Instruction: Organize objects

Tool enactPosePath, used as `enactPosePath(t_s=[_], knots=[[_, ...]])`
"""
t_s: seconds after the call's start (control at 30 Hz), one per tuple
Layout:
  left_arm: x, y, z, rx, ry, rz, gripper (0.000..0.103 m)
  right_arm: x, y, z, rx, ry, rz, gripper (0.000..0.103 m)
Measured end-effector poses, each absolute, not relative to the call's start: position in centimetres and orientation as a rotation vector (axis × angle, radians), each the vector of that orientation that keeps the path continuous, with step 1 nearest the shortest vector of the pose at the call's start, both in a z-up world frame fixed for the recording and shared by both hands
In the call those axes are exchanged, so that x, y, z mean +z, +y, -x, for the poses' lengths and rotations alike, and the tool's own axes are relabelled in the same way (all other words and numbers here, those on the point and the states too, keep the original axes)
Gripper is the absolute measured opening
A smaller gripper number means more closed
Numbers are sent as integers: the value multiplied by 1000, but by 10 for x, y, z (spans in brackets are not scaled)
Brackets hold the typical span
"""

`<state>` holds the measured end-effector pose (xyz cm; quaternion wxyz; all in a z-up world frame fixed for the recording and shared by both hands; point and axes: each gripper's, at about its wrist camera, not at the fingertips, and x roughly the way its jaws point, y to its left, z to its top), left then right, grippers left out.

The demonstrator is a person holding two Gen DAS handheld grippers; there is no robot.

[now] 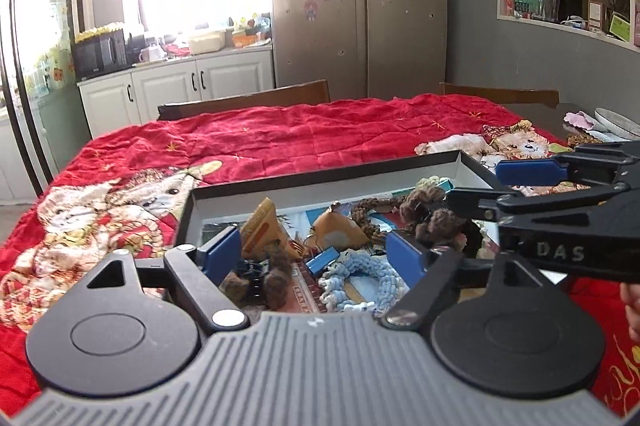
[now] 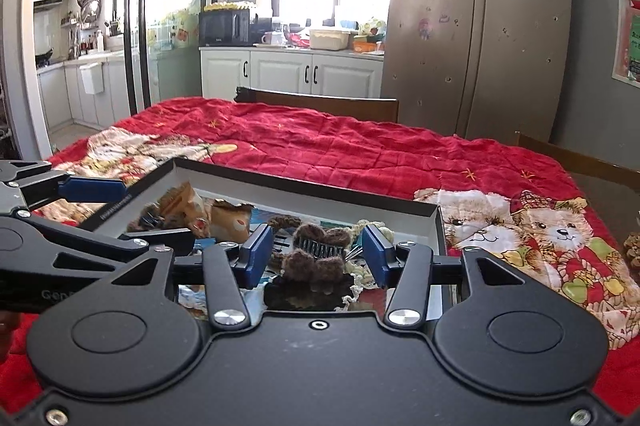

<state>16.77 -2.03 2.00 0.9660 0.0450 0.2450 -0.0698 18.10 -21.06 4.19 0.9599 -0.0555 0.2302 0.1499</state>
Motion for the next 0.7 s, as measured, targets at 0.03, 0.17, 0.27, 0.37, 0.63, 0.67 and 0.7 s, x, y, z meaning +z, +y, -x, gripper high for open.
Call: enactPosePath(t_s=[0.03,0.17,0.27,0.37,0.63,0.67,0.7], knots=[[22,-20,-165,-141,494,-96,88,45,-212,-176,309,460,108,51],[29,-17,-153,-136,487,-109,88,59,-214,-157,321,433,103,54],[34,-16,-142,-133,478,-112,91,69,-217,-141,324,414,103,56],[39,-14,-132,-127,468,-120,93,78,-219,-125,326,401,104,57],[51,-7,-103,-127,444,-114,100,95,-223,-90,316,375,129,62],[53,-6,-99,-125,439,-115,101,96,-225,-85,313,374,129,63],[54,-5,-95,-123,435,-116,103,97,-226,-82,311,373,128,63]])
